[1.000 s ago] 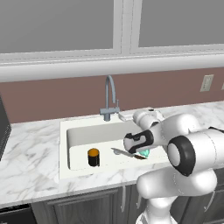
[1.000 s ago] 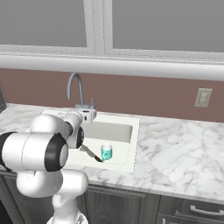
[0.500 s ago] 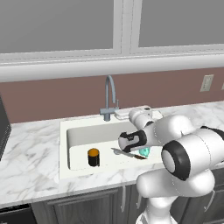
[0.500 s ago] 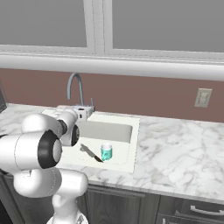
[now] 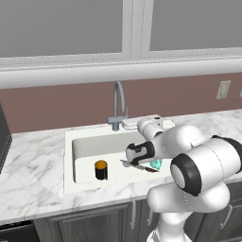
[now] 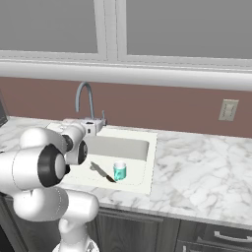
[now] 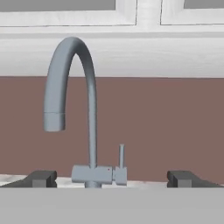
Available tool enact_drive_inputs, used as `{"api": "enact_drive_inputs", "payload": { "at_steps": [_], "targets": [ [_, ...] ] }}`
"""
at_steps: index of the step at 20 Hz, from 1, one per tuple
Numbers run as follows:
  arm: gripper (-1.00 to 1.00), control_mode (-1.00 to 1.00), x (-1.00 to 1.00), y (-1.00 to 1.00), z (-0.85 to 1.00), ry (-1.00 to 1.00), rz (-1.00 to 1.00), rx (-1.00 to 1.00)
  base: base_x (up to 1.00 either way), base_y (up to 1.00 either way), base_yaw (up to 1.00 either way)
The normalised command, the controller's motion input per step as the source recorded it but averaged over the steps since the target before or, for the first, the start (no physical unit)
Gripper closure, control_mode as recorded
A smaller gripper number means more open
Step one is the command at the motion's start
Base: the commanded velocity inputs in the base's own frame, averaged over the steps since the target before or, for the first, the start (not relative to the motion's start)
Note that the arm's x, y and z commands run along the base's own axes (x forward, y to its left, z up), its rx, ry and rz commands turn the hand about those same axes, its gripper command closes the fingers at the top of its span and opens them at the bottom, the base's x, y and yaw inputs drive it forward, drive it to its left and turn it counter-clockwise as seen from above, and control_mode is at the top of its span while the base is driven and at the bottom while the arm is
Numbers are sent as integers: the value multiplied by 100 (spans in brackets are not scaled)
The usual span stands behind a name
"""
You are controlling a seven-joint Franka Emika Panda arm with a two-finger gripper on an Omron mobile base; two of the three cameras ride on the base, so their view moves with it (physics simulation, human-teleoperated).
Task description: Pick the mug and mug and place them in the sink. Then turn on the water.
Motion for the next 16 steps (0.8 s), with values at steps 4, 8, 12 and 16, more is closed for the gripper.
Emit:
{"api": "enact_drive_inputs", "payload": {
  "at_steps": [4,8,12,16],
  "targets": [
    [-100,-100,0,0,-35,-3,0,0,0,0,0],
    [-100,-100,0,0,-25,-3,0,0,0,0,0],
    [-100,-100,0,-6,-15,-3,0,0,0,0,0],
    [-100,-100,1,-6,-11,-3,-1,0,0,0,0]
  ]
}}
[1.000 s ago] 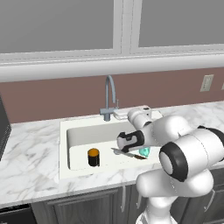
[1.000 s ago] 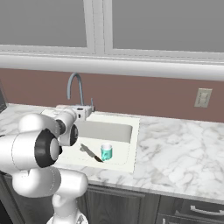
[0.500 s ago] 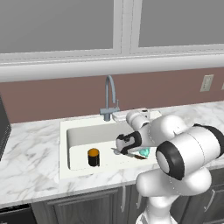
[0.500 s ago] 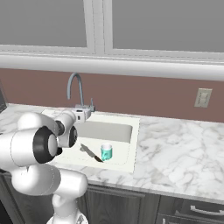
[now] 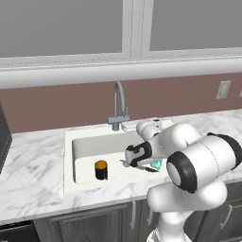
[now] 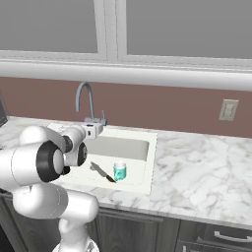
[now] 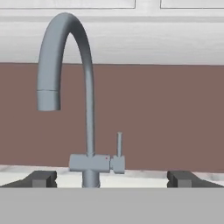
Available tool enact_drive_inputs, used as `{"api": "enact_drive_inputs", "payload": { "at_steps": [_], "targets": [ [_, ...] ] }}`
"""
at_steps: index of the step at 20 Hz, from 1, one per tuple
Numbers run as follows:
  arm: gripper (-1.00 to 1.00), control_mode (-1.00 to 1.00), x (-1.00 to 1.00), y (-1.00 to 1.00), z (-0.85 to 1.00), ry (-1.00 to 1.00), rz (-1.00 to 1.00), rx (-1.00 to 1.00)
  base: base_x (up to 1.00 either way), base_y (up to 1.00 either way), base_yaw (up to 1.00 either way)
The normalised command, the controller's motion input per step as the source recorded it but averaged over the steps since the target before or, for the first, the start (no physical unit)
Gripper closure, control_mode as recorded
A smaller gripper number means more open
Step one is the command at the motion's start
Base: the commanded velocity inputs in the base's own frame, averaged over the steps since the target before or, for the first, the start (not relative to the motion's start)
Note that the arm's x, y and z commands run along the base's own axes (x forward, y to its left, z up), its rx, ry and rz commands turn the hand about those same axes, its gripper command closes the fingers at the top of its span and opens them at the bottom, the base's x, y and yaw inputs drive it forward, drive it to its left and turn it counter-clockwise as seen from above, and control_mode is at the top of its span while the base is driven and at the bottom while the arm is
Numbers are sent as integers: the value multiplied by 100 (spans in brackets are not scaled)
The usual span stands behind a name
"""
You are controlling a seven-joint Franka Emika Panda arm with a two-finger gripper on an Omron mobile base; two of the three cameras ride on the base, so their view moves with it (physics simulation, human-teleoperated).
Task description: Pick the mug and mug and place them in the sink. Then turn on the water.
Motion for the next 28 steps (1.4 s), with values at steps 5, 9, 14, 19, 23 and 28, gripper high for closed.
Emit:
{"api": "enact_drive_inputs", "payload": {
  "at_steps": [5,9,14,19,23,28],
  "targets": [
    [-100,-100,4,-14,-26,-4,-5,2,0,0,0],
    [-100,-100,7,-5,-19,-2,0,0,0,0,0],
    [-100,-100,7,0,-20,-2,0,0,0,0,0],
    [-100,-100,13,0,-20,-3,0,0,0,0,0],
    [-100,-100,15,0,-16,-3,0,0,0,0,0],
    [-100,-100,21,0,-11,-5,0,0,0,0,0]
  ]
}}
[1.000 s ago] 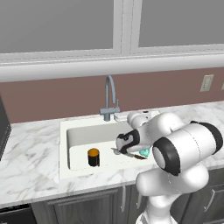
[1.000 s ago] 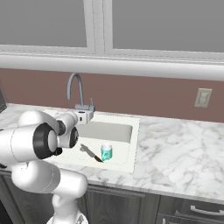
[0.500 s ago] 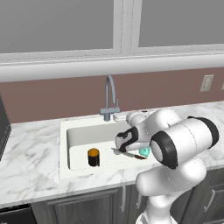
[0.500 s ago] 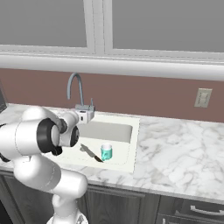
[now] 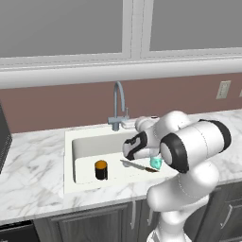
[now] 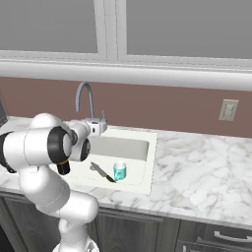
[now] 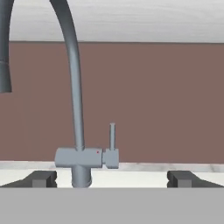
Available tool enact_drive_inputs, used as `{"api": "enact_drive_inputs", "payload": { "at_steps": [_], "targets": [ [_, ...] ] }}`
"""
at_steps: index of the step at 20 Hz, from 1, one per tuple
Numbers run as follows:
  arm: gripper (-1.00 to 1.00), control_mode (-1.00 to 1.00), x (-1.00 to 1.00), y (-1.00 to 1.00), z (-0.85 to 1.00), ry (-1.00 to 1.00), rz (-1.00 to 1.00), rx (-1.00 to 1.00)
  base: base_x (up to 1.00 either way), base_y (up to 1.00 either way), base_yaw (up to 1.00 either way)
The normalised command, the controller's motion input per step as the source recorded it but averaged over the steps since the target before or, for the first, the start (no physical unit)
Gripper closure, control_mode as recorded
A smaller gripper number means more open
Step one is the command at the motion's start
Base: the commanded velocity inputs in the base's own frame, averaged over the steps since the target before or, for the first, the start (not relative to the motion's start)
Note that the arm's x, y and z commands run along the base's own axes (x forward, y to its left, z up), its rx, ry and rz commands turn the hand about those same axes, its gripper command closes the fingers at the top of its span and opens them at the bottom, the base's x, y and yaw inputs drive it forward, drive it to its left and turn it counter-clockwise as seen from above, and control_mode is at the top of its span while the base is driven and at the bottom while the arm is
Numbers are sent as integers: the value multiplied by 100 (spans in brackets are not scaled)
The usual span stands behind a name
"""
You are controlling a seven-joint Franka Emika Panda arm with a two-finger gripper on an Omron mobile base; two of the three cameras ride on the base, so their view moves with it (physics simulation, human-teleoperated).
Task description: Pick the mug and mug and place them in the sink. Then turn on the water.
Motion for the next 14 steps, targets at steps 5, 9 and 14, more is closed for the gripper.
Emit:
{"api": "enact_drive_inputs", "payload": {
  "at_steps": [5,9,14],
  "targets": [
    [-100,-100,22,-1,-20,-8,0,0,0,0,0],
    [-100,-100,8,-1,-37,-13,0,0,0,0,0],
    [-100,-100,0,0,-49,-21,0,0,0,0,0]
  ]
}}
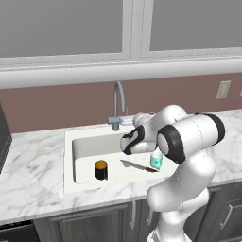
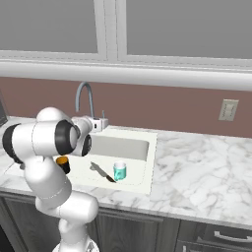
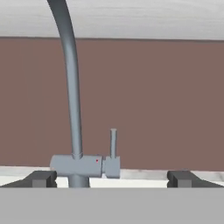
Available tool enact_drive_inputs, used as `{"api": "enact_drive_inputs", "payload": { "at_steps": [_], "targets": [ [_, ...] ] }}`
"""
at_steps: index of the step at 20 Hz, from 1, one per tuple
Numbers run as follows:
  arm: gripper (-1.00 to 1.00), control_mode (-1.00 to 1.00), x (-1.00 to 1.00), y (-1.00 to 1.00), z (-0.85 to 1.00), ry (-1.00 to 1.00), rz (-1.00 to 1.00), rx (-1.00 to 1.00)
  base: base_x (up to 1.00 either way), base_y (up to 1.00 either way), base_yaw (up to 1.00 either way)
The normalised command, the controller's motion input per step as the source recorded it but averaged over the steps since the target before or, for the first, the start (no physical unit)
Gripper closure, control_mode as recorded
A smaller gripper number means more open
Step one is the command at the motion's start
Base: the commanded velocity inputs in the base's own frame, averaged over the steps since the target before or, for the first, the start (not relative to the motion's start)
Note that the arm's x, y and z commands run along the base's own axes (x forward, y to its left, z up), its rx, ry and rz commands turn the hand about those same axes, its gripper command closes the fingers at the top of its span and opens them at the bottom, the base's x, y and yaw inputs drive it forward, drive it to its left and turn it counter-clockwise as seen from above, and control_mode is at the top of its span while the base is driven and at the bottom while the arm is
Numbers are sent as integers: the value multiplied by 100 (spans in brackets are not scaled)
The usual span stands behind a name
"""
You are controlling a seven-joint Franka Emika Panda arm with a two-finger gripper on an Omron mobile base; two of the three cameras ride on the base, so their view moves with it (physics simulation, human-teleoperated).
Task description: Pick the mug and mug and place them in the sink. Then turn on the water.
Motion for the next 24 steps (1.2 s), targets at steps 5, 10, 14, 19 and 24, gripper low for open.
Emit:
{"api": "enact_drive_inputs", "payload": {
  "at_steps": [5,10,14,19,24],
  "targets": [
    [-100,-100,0,-1,-42,-22,0,0,0,0,0],
    [-100,-100,0,-7,-51,-24,0,0,0,0,0],
    [-100,-100,0,-6,-56,-20,0,0,0,0,0],
    [-100,-100,0,-3,-43,-12,0,0,0,0,0],
    [-100,-100,0,0,-24,-4,0,0,0,0,0]
  ]
}}
